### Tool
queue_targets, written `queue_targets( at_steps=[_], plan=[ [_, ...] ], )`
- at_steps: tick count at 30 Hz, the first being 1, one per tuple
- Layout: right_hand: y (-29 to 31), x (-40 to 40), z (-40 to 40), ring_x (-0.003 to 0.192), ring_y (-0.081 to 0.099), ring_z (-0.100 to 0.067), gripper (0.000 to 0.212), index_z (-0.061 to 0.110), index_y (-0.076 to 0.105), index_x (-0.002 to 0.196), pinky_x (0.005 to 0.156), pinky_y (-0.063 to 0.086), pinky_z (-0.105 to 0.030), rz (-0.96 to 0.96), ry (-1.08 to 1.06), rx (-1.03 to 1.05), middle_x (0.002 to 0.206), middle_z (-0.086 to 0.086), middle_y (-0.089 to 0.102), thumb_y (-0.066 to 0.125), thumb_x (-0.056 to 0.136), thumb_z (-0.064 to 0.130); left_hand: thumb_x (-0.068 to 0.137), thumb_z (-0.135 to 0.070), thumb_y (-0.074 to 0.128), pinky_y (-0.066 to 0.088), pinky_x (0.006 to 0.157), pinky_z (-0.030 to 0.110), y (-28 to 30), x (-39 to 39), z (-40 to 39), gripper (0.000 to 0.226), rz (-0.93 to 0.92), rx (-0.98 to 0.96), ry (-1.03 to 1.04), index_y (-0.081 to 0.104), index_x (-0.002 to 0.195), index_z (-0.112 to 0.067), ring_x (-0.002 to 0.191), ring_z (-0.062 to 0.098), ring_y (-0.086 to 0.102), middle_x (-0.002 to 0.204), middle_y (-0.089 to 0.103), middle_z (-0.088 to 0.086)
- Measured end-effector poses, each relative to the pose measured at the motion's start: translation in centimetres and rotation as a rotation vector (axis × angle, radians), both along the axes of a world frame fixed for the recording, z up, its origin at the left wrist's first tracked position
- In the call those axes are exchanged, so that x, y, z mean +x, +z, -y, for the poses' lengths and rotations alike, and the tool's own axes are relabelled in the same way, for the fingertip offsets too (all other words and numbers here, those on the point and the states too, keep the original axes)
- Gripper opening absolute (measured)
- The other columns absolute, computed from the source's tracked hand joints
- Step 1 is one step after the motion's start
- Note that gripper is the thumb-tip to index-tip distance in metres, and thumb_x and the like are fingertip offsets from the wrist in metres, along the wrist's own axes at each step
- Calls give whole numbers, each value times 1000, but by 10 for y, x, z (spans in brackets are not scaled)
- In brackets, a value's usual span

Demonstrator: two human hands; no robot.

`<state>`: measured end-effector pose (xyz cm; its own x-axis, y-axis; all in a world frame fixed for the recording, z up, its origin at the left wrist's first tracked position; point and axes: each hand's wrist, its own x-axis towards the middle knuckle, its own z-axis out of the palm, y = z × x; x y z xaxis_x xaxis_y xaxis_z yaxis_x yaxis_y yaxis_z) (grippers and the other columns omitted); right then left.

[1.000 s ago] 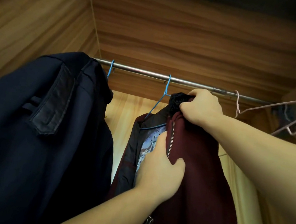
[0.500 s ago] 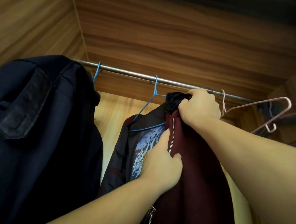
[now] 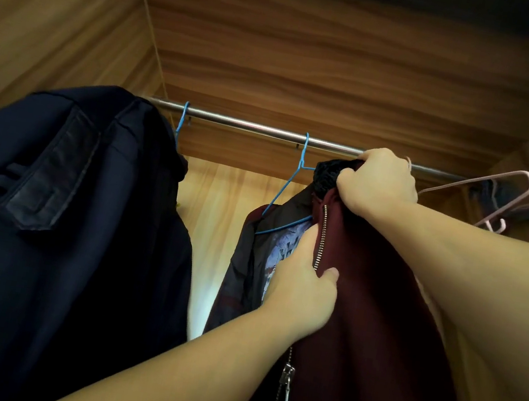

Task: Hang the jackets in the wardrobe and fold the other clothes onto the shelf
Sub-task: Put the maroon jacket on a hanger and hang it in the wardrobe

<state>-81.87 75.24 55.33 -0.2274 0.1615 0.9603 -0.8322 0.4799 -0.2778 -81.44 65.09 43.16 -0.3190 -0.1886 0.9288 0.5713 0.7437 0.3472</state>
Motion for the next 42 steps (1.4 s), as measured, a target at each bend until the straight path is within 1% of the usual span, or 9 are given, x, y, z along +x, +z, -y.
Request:
queue_targets(
  at_steps=[4, 7, 13, 19, 24, 27, 30, 34, 42],
  plan=[
    [2, 7, 15, 80, 53, -31, 26, 18, 65, 97, 71, 39, -30, 6, 30, 37, 91, -6, 61, 55, 79, 33, 96, -18, 52, 39, 99, 22, -7, 11, 17, 64, -8, -19, 37, 27, 147, -47, 123, 7, 51, 136, 54, -18],
    [3, 10, 25, 81, 54, -31, 29, 19, 65, 98, 71, 41, -31, 6, 7, 60, 92, -5, 59, 55, 80, 39, 95, -19, 52, 42, 105, 30, -11, 17, 26, 64, -13, -33, 69, 27, 146, -48, 124, 9, 50, 135, 53, -18],
    [-5, 17, 28, 88, 53, -33, 37, 19, 61, 109, 74, 37, -32, 30, -31, 102, 97, -7, 56, 52, 83, 45, 94, -24, 57, 41, 82, 14, -20, 33, 38, 61, 9, -15, 81, 29, 143, -47, 97, -3, 56, 117, 58, -22],
    [-24, 23, 15, 119, 52, -35, 61, 20, 44, 133, 85, 38, -37, 44, 22, 114, 130, -10, 57, 47, 86, 60, 92, -35, 58, 42, 104, 30, -45, 49, 39, 63, 45, 8, 106, 28, 147, -40, 121, 7, 53, 133, 55, -18],
    [-54, 31, 7, 124, 50, -34, 73, 24, 33, 143, 93, 41, -38, 27, 78, 137, 137, -11, 51, 51, 84, 62, 80, -48, 53, 45, 104, 41, -66, 65, 35, 77, 126, 11, 76, 19, 149, -43, 122, 14, 56, 136, 56, -12],
    [-72, 43, 3, 129, 46, -32, 82, 26, 24, 149, 104, 38, -38, 51, 100, 123, 144, -12, 44, 56, 81, 59, 83, -44, 59, 46, 103, 41, -81, 75, 35, 79, 184, 10, 63, 18, 150, -40, 120, 16, 57, 134, 58, -7],
    [-103, 59, 0, 130, 44, -31, 84, 23, 21, 151, 106, 34, -35, 125, 139, 56, 144, -14, 43, 62, 84, 51, 74, -48, 61, 50, 97, 41, -103, 81, 38, 85, 236, 29, 17, 20, 148, -41, 111, 17, 62, 130, 60, -10],
    [-169, 69, -12, 123, 52, -26, 78, 20, 31, 146, 100, 39, -31, 290, 194, -31, 137, -6, 54, 67, 83, 48, 78, -42, 67, 46, 103, 40, -143, 91, 36, 86, 333, 89, -36, 22, 151, -36, 122, 17, 55, 138, 53, -7],
    [-302, 115, -67, 106, 55, -11, 80, 22, 33, 145, 87, 39, -21, 591, 169, 106, 134, 3, 57, 74, 81, 44, 85, -36, 68, 41, 105, 35, -217, 145, 22, 81, 541, 108, -26, 24, 152, -29, 130, 19, 46, 146, 43, -2]
  ],
)
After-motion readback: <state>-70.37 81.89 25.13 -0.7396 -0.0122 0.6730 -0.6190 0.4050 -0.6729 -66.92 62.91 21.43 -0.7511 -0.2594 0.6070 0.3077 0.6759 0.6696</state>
